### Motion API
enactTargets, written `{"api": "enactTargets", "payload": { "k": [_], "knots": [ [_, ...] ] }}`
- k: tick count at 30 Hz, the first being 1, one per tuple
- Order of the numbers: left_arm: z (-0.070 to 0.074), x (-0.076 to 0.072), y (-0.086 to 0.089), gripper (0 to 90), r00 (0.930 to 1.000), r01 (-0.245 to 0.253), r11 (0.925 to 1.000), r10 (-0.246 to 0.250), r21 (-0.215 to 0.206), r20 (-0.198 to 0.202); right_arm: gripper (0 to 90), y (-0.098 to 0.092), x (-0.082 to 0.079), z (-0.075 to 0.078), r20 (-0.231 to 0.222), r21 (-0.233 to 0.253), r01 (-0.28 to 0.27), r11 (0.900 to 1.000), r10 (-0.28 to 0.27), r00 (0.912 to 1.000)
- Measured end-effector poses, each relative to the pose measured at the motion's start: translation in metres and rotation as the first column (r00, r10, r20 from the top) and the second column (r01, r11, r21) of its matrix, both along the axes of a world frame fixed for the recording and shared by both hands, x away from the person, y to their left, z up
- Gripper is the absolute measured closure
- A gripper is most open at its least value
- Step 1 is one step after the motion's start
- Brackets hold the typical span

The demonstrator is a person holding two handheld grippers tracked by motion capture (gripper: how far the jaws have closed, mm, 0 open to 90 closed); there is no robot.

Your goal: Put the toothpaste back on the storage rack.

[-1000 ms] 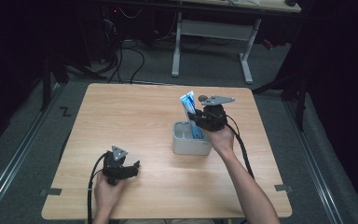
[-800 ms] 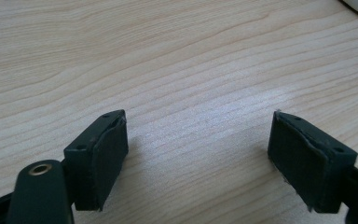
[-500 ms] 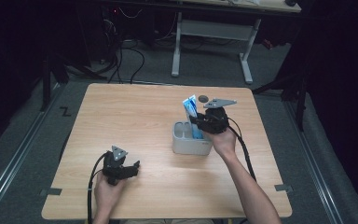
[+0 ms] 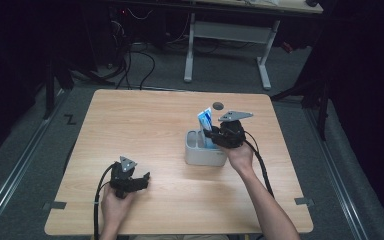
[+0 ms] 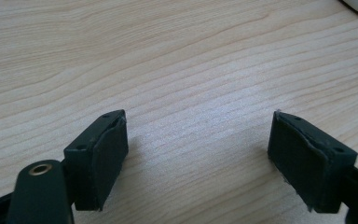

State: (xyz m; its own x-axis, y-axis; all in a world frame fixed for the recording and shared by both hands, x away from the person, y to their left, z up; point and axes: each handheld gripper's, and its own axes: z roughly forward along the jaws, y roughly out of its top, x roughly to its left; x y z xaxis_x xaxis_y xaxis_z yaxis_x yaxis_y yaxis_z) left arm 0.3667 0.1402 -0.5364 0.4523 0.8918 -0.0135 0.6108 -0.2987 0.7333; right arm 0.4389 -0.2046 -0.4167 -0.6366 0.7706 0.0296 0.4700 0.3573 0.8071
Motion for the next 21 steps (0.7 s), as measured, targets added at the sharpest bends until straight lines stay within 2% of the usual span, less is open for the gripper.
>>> {"api": "enactTargets", "payload": {
  "k": [9,19,21],
  "knots": [
    [0.0000,0.0000,0.0000,20.4,1.0000,0.000,1.0000,0.000,0.001,0.000,71.8,0.0005,-0.0018,-0.0046,-0.022,-0.005,-0.010,1.000,0.010,0.9997],
    [0.0000,0.0000,0.0000,20.4,1.0000,0.000,1.0000,0.000,0.000,0.000,69.2,-0.0004,-0.0049,-0.0059,0.001,-0.006,-0.003,1.000,0.003,1.0000],
    [0.0000,0.0000,0.0000,20.4,1.0000,0.000,1.0000,0.000,0.000,0.000,67.2,-0.0016,-0.0053,-0.0052,0.003,0.006,0.000,1.000,0.000,1.0000]
  ]
}}
